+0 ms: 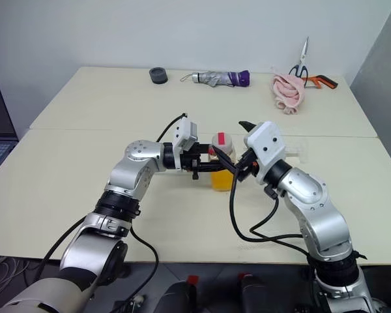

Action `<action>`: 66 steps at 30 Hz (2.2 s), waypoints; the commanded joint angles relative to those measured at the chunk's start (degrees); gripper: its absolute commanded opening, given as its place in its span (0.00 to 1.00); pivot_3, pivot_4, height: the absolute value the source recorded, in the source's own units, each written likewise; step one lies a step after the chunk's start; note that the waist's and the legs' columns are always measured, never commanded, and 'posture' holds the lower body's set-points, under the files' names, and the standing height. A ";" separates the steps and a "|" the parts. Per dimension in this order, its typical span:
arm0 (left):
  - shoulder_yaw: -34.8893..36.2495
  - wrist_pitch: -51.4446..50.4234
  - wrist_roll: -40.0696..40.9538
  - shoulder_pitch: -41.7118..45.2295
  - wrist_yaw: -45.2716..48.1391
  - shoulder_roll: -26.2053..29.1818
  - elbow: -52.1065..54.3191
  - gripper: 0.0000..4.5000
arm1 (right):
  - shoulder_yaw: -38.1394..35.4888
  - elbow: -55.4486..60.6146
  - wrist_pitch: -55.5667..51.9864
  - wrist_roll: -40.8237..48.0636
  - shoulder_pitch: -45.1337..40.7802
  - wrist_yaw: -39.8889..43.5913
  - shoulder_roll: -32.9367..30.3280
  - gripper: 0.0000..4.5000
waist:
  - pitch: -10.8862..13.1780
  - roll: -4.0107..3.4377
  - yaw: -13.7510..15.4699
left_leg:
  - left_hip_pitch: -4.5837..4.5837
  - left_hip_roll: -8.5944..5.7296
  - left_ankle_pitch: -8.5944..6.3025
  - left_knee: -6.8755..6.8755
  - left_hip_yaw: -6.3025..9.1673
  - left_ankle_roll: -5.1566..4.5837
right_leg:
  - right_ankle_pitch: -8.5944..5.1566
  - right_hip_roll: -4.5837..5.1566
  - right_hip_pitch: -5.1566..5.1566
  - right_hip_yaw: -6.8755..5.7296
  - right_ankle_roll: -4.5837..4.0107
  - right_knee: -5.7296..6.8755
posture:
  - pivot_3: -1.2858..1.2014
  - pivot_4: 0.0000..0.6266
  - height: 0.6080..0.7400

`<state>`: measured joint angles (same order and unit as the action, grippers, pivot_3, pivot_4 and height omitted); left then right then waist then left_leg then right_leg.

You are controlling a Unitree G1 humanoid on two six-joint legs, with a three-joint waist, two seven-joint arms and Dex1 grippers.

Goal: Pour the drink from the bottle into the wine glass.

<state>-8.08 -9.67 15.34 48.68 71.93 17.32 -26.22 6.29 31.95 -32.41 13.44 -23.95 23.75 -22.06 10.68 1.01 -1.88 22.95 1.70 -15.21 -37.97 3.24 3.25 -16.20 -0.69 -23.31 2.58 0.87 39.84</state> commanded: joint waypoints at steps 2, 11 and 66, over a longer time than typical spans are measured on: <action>1.15 0.83 1.29 0.40 0.58 0.72 3.01 0.40 | -3.61 1.89 -0.39 0.23 0.24 -0.70 -1.22 0.97 | 0.00 0.00 0.00 | 0.00 0.00 0.00 0.00 0.00 0.00 | 0.00 0.00 0.00 0.00 0.00 0.00 | 0.52 0.24 1.00; 1.14 1.05 1.32 0.51 0.70 0.98 2.71 0.40 | -3.88 2.56 -1.01 1.13 0.81 -1.06 -1.98 0.97 | 0.00 0.00 -0.01 | 0.00 0.00 0.00 0.00 0.00 0.00 | 0.00 0.00 0.00 0.00 0.00 0.00 | 0.52 0.24 1.00; 1.81 1.97 0.87 1.13 0.86 1.15 1.55 0.40 | -10.35 4.42 -3.41 6.96 4.22 4.57 -9.28 0.97 | 0.00 0.00 -0.01 | 0.00 0.00 0.00 0.00 -0.01 0.00 | 0.00 0.00 0.00 0.01 0.00 0.00 | 0.52 0.24 1.00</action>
<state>-7.26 -9.16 15.34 48.68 73.05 18.54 -26.37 -2.25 33.67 -35.79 19.24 -19.47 27.67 -30.83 10.68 1.01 -1.89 22.95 1.69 -15.21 -37.97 3.23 3.25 -16.20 -0.70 -23.31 2.59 0.87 39.83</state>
